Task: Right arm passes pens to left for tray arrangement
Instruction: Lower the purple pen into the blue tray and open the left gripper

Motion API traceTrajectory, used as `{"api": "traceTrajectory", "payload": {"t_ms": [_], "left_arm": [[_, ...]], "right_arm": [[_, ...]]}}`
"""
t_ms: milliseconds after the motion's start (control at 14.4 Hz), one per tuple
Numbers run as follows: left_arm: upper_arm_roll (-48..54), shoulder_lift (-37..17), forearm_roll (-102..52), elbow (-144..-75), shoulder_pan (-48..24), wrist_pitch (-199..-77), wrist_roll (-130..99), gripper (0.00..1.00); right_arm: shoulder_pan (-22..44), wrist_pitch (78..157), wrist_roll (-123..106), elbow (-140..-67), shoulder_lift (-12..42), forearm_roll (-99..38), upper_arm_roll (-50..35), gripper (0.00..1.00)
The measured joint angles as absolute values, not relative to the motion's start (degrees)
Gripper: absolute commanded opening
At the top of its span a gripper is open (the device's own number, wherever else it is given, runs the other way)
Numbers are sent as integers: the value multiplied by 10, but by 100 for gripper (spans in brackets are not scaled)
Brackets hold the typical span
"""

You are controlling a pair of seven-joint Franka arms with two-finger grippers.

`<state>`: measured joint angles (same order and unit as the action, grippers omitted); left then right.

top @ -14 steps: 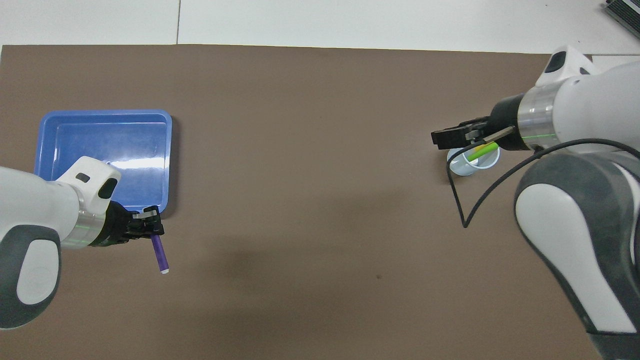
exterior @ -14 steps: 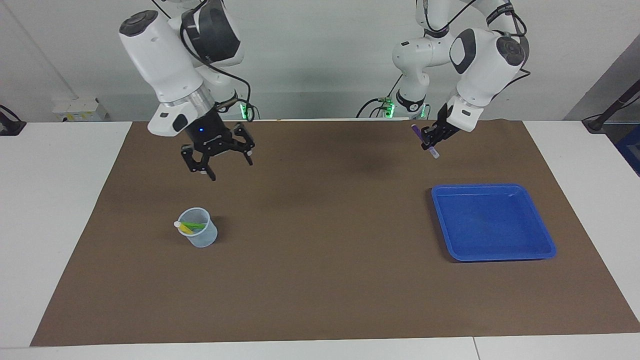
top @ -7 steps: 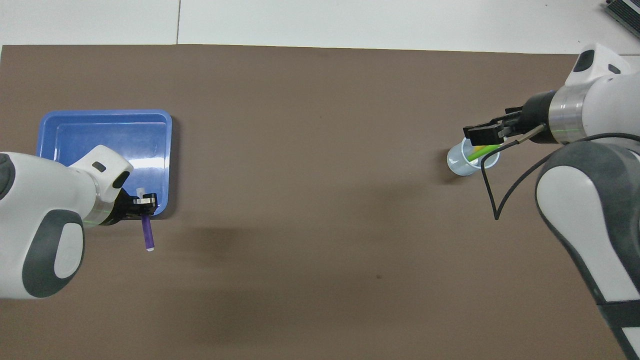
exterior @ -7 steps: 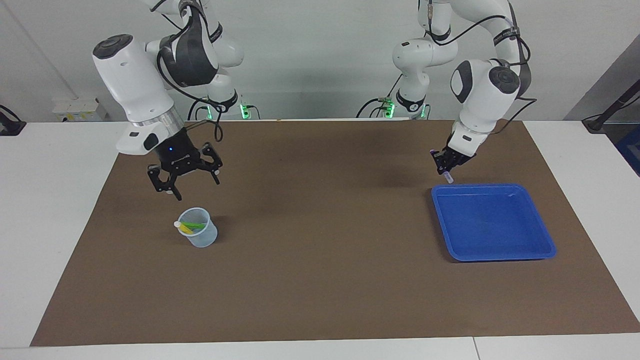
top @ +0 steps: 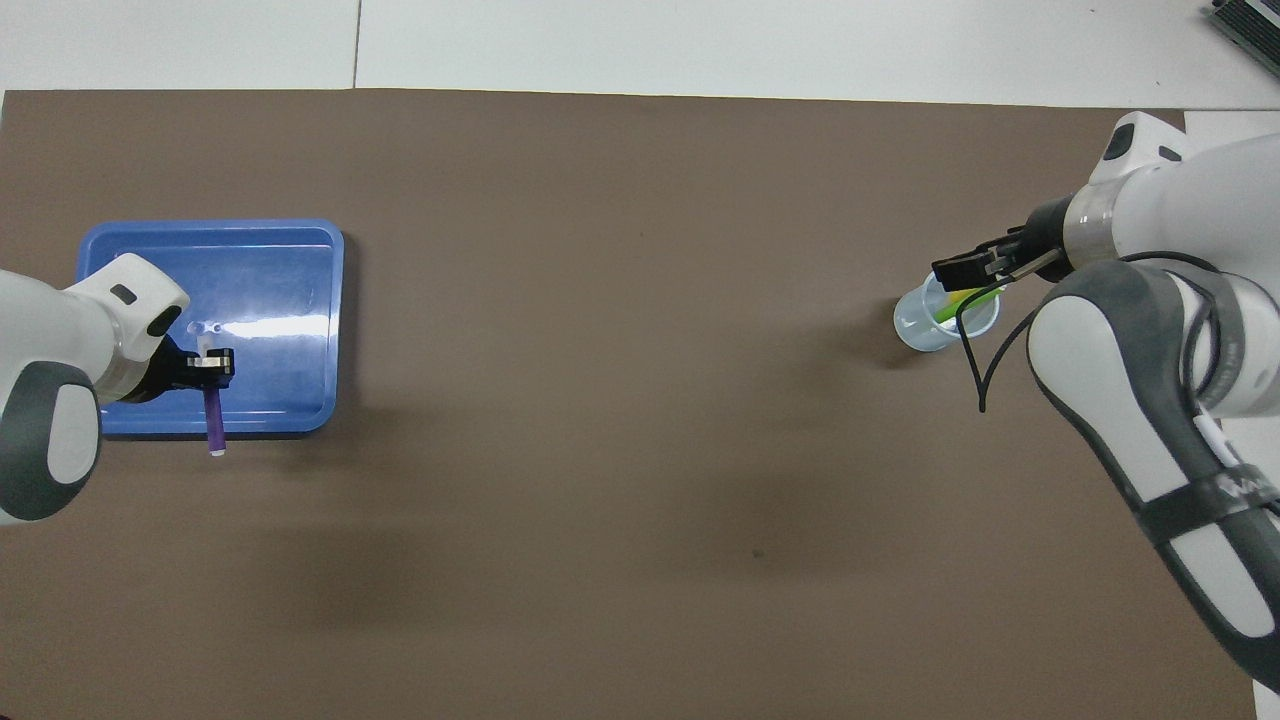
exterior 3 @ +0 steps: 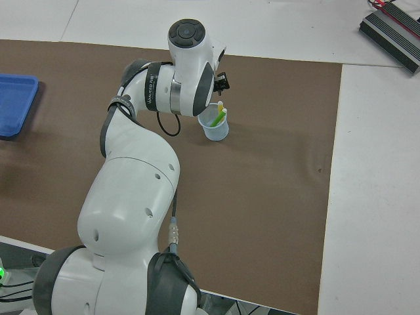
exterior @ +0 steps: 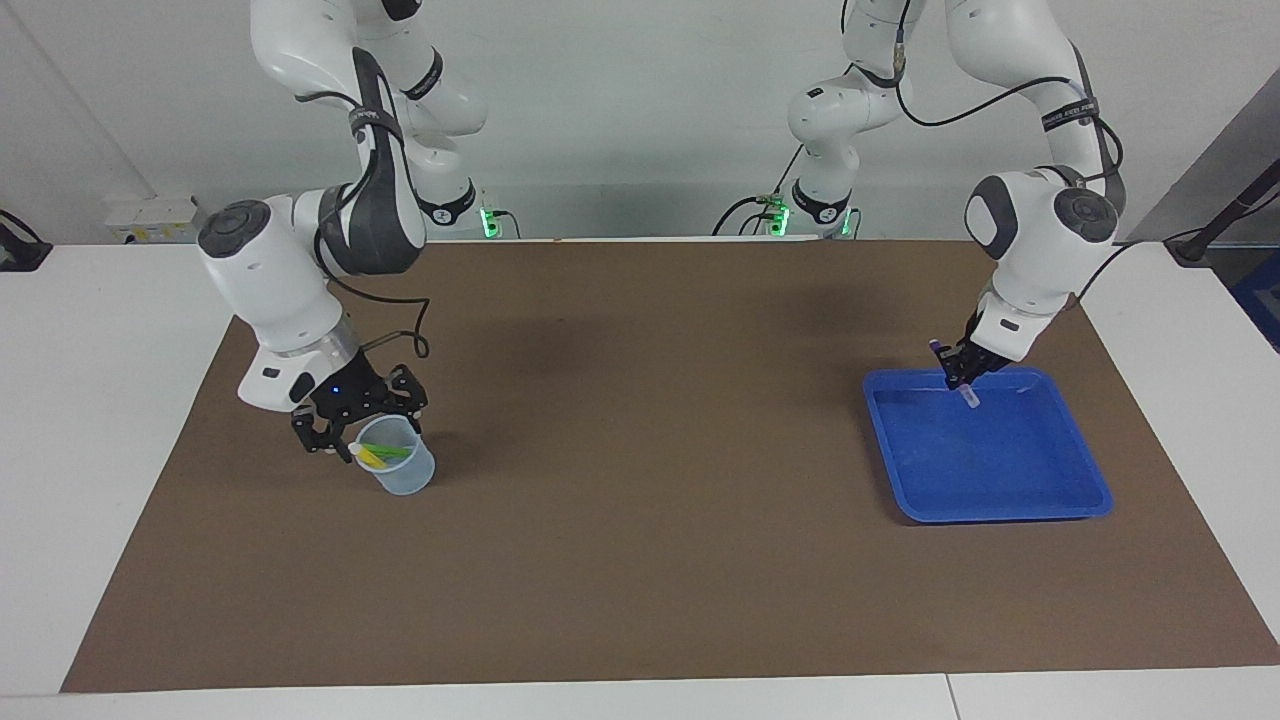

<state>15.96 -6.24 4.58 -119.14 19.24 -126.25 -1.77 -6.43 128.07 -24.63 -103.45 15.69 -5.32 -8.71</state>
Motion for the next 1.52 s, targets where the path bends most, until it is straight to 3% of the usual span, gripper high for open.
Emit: {"api": "traceTrajectory", "payload": {"t_ms": [416,554,831,970,1316,1524], "left_arm": [[158,-194,98,-1052,230,-1256,90,0],[159,-215,121,-1036,233,-1256,97,0],[158,-231,138,-1034,244,-1259,120,0],[158,-233,138,-1034,246,-1261,124,0],[158,-236,138,-1036,249,-1279,124,0],[158,-246,139,-1040,255,-1302,124,0]], "right_arm": [[-64,1282,-260,-1034,162,-51,-88,100],[-66,1282,-282,-1034,163,-47,-87,100],[-72,1282,-290,-1036,163,-45,-87,88],[-74,1285,-292,-1040,163,-45,-86,73],[-79,1292,-309,-1050,163,-44,-86,19],[-79,1292,-310,-1050,163,-44,-87,2]]}}
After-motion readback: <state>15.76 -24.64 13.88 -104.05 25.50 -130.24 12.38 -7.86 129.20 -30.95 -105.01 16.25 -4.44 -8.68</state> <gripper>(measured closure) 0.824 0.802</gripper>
